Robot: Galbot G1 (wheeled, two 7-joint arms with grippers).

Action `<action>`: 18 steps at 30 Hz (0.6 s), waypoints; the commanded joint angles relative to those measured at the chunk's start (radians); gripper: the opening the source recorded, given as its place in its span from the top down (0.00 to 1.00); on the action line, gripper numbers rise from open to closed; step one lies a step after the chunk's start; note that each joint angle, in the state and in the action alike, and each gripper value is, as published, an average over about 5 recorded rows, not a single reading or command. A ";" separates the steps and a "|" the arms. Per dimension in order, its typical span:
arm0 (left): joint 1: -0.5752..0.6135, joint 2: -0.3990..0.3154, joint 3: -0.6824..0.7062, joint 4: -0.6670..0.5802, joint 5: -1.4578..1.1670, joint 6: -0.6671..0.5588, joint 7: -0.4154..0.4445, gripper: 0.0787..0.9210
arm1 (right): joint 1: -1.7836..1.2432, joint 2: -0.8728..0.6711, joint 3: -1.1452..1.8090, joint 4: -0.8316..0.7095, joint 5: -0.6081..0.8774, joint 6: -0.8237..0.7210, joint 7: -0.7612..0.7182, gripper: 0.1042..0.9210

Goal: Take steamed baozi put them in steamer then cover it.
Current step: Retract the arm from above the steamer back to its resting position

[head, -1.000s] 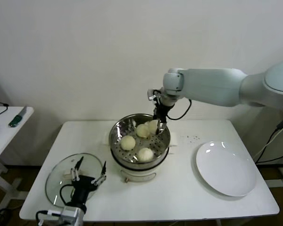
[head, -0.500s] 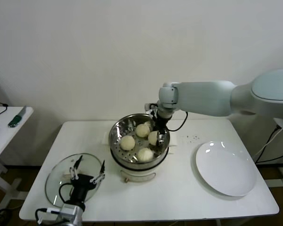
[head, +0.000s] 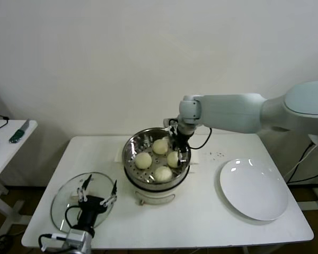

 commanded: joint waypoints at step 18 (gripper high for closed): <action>-0.016 0.003 -0.015 0.005 0.023 0.005 -0.014 0.12 | -0.070 -0.493 0.306 0.244 0.091 0.282 0.459 0.12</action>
